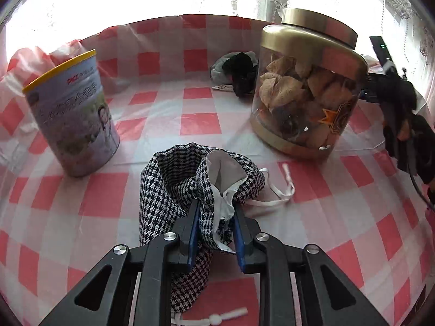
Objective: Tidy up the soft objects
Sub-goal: 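Grasp the houndstooth mask with the left tool while the right tool grasps the purple knit sock, then carry the mask and purple sock over to the white box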
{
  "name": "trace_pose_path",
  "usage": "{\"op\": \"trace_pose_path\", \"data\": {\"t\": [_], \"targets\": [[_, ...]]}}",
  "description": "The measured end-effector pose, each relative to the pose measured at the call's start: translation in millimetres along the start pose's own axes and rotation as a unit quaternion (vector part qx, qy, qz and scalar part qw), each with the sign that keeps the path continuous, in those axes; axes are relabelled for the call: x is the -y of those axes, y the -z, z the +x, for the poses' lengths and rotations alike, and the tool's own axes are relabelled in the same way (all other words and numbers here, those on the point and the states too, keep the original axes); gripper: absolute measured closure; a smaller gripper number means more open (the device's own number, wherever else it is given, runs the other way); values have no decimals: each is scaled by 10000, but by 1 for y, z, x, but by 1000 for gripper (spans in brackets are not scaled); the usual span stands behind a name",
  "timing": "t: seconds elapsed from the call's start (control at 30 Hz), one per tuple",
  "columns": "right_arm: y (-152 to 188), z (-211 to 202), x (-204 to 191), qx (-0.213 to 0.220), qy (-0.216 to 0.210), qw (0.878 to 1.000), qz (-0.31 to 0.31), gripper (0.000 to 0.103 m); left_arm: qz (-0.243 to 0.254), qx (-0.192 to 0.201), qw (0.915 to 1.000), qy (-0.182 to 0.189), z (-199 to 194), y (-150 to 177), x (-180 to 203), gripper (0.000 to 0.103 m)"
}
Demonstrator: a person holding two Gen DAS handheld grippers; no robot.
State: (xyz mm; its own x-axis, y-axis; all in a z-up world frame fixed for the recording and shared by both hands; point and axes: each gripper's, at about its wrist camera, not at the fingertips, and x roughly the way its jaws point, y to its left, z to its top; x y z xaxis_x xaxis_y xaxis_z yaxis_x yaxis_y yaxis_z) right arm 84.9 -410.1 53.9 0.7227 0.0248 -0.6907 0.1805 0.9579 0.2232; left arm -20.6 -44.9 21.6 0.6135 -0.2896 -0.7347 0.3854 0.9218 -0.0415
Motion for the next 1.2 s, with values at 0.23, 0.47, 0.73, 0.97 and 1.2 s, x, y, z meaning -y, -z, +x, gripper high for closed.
{"op": "trace_pose_path", "data": {"t": [0.23,0.47,0.73,0.97,1.2], "targets": [[-23,61,20,-370,-66,9979,526,58,-441,-151,9985,293,11,-5,-18,71],[12,-21,11,353,140,9989,270,89,-574,-71,9980,264,10,-4,-20,53],[106,-122,15,471,-292,9969,551,89,-446,-274,9985,-179,22,-15,-23,35],[149,-152,-4,367,-632,9946,741,89,-783,-123,9966,202,-2,-9,-24,84],[159,-174,-34,540,-948,9926,538,88,-1022,218,9942,240,-70,21,-19,83]]}}
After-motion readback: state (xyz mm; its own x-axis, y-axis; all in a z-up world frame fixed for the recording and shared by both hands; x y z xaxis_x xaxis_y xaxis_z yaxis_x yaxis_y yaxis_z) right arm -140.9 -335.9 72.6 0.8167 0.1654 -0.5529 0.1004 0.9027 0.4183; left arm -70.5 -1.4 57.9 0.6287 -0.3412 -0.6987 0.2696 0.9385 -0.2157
